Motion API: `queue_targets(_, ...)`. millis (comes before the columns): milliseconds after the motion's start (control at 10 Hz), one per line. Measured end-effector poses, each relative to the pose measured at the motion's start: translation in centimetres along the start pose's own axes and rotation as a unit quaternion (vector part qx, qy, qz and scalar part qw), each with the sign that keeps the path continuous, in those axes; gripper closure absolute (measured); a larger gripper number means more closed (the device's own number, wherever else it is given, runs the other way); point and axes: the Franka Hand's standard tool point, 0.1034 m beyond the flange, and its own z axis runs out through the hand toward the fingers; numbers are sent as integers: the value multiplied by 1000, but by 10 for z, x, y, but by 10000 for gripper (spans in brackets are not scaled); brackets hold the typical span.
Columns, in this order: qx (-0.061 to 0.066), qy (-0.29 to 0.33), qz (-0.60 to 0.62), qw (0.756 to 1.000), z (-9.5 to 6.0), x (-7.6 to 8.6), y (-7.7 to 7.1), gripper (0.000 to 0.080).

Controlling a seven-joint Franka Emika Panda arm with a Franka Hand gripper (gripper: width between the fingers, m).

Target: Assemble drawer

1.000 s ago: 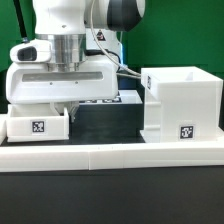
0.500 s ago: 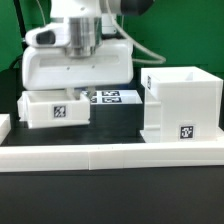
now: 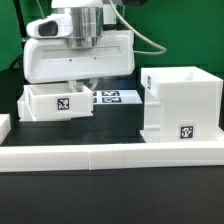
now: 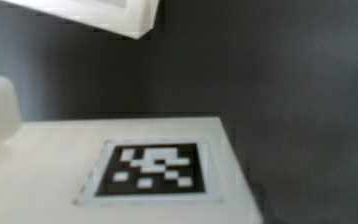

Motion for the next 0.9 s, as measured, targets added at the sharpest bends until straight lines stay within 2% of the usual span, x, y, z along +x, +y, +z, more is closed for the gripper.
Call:
queue_targets(200,0,-9,-118,993,6,4,-1,757)
queue_targets(600,-1,-15,-242,970,7,0,2,757)
queue_targets(700,-2,-18,-281,959,8,1,1,757)
queue_targets(800,-4,-25,-369,929,9,6,-7,757)
queue_targets(900,-1,-32,-402,915,11,11,-12,757)
